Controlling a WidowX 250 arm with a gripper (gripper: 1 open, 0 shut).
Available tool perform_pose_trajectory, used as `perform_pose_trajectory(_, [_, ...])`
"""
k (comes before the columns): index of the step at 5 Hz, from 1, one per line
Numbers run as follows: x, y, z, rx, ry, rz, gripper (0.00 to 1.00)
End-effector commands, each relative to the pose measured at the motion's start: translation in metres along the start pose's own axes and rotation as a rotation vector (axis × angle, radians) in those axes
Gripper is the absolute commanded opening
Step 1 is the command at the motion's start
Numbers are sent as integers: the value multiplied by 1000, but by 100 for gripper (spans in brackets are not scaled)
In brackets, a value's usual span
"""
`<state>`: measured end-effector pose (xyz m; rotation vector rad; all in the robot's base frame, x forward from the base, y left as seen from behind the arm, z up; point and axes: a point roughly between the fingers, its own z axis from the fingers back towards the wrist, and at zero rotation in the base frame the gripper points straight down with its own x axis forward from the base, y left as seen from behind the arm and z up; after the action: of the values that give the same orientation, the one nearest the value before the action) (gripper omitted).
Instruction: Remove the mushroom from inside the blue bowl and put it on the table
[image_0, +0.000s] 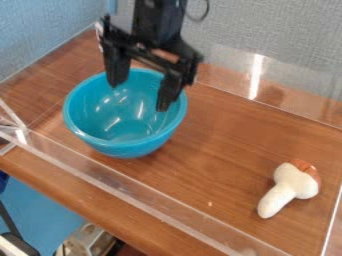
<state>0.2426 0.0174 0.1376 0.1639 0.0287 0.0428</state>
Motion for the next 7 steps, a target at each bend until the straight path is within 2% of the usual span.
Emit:
perform_pose_trajectory(1, [11,8,-17,1,-43,-16,100])
perform_pose_trajectory(2, [15,14,-40,3,-43,-51,100])
perform_pose_trajectory(4, [32,29,-69,-1,-26,-20,100])
perform_pose_trajectory(5, [32,26,-68,-2,-29,-50,0])
perform_pose_trajectory(7, [33,24,-57,-1,-45,-82,0])
